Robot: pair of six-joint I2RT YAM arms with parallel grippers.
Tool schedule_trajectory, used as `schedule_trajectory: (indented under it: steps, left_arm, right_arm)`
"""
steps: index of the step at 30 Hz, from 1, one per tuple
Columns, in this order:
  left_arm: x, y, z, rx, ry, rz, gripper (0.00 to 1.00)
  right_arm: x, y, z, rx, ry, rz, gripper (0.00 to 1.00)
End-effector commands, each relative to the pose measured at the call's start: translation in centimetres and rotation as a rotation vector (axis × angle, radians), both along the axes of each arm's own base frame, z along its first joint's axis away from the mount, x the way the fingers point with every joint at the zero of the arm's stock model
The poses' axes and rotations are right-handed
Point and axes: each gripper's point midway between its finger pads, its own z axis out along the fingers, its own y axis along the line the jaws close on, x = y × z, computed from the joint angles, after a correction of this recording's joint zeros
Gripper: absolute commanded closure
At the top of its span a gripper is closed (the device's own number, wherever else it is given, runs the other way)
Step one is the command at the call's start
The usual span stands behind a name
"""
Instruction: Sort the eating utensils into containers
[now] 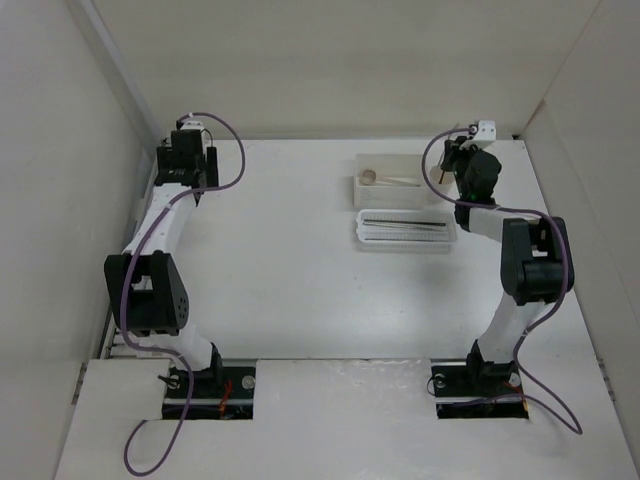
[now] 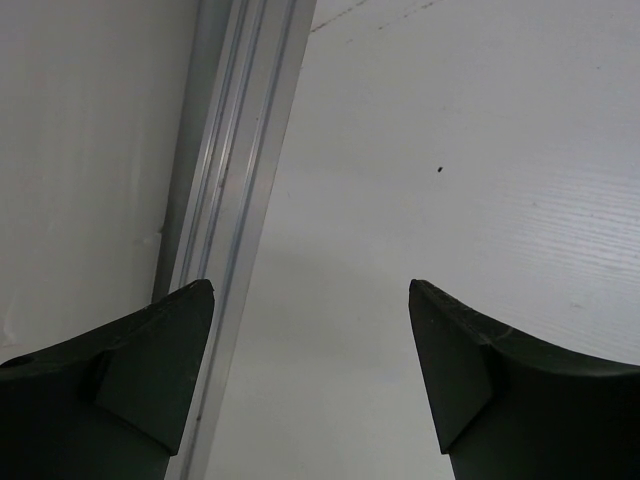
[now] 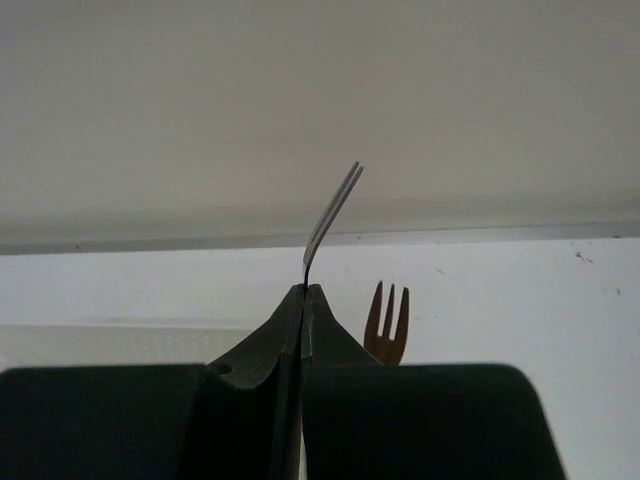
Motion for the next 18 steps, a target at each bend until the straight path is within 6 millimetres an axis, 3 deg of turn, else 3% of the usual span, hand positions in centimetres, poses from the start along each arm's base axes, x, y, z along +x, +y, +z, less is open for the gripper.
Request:
schedule_trajectory:
  steps: [1,7,10,18]
  left_arm:
    - [1.6,0.5,1.9,0.024,-0.053,0.016,0.24]
    - [2.7,0.1,1.4,0.005,-0.041,0.004,0.24]
    - [2.7,0.1,1.4,0.005,-0.041,0.004,0.24]
    - [2.5,0.4,1.1,0.017,-0.032,0.021,0.24]
  right_arm:
    - [-0.3,1.3,5.8,0.036,-0.175,0.043,1.00]
    - [0.9,0.3,3.3,0.002,-0.098,0.006,1.00]
    - [1.6,-0.8,3.8,-0.004,-0.092,-0.035,1.00]
    - [2.4,-1.3,2.4,-0.035,-0.027,-0.060,1.00]
